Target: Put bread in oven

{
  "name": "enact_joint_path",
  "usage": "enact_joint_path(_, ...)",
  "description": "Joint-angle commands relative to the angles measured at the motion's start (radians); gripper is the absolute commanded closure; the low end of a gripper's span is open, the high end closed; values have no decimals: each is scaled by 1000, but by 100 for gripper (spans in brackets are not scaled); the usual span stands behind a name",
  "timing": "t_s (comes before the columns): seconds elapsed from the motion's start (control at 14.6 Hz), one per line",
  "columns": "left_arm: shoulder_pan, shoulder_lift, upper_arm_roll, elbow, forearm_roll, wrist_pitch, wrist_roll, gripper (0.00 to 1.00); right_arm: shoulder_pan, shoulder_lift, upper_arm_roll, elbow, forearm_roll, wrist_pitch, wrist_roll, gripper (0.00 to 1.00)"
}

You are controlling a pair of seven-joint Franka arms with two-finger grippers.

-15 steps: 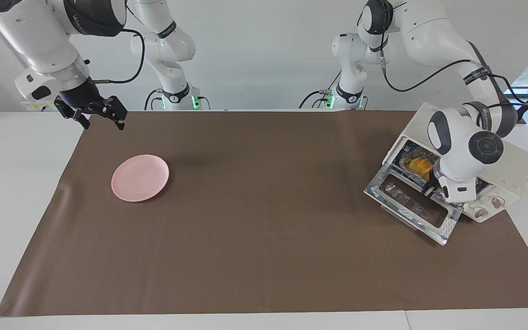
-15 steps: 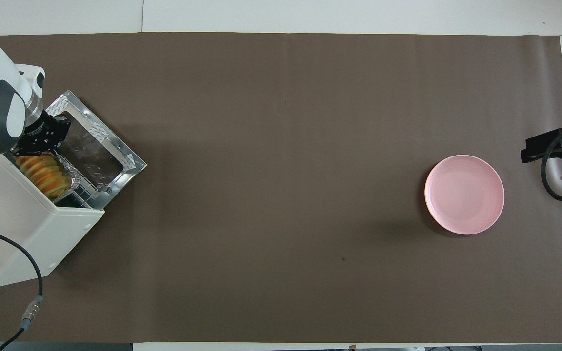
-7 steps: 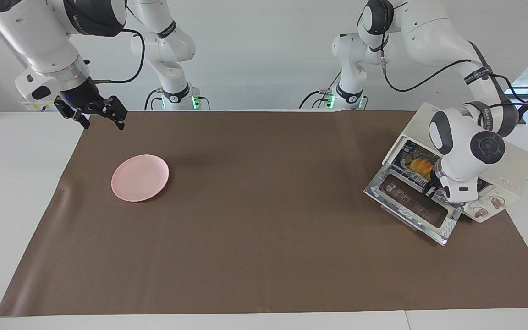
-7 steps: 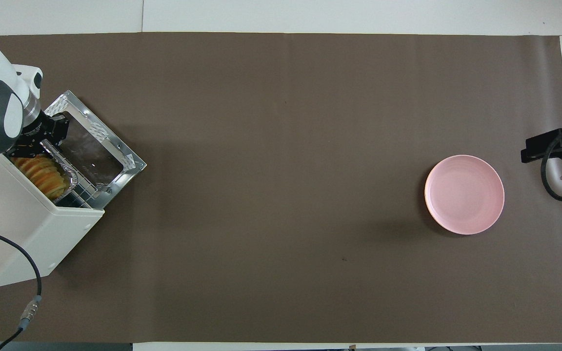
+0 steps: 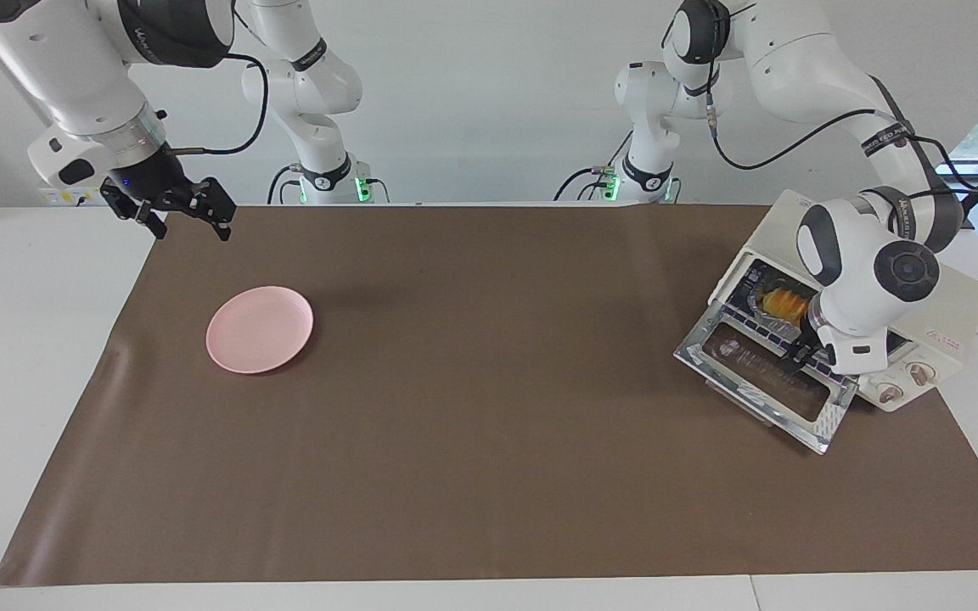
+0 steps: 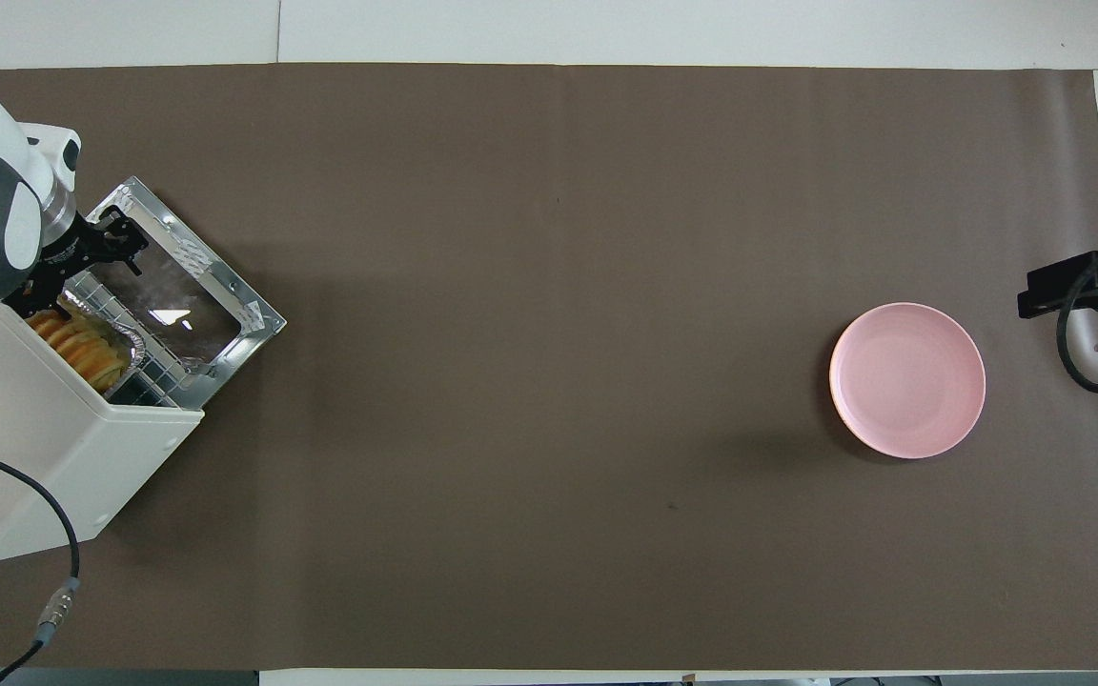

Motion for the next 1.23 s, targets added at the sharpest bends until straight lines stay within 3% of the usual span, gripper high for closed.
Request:
enact_joint_path(0.0, 1, -43, 4, -43, 23, 14, 17, 0, -15, -5, 13, -3, -16, -14, -19, 0)
enact_joint_path(0.75, -25, -42, 1, -11, 88, -8, 28, 0, -15, -5, 13, -3, -16, -14, -17, 0)
enact_joint_path(1.17, -60, -42, -2, 68, 97, -119, 28, 0, -15, -5, 13, -3, -16, -14, -19, 0)
